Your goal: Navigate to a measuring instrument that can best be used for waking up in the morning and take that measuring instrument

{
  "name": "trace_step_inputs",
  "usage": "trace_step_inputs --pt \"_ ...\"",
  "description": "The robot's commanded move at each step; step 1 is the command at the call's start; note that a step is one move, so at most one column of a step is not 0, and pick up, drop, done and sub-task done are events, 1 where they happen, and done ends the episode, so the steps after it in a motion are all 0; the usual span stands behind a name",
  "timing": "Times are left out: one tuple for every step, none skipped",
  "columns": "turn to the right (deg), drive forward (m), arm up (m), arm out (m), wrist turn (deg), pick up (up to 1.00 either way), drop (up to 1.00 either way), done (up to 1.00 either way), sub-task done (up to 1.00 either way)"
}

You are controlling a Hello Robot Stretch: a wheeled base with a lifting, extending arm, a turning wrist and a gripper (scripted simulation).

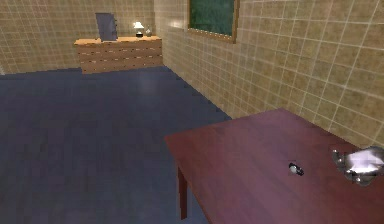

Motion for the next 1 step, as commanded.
trace_step_inputs --pt "0.0 0.00 0.00 0.00 0.0 0.00 0.00 1.00 0.00"
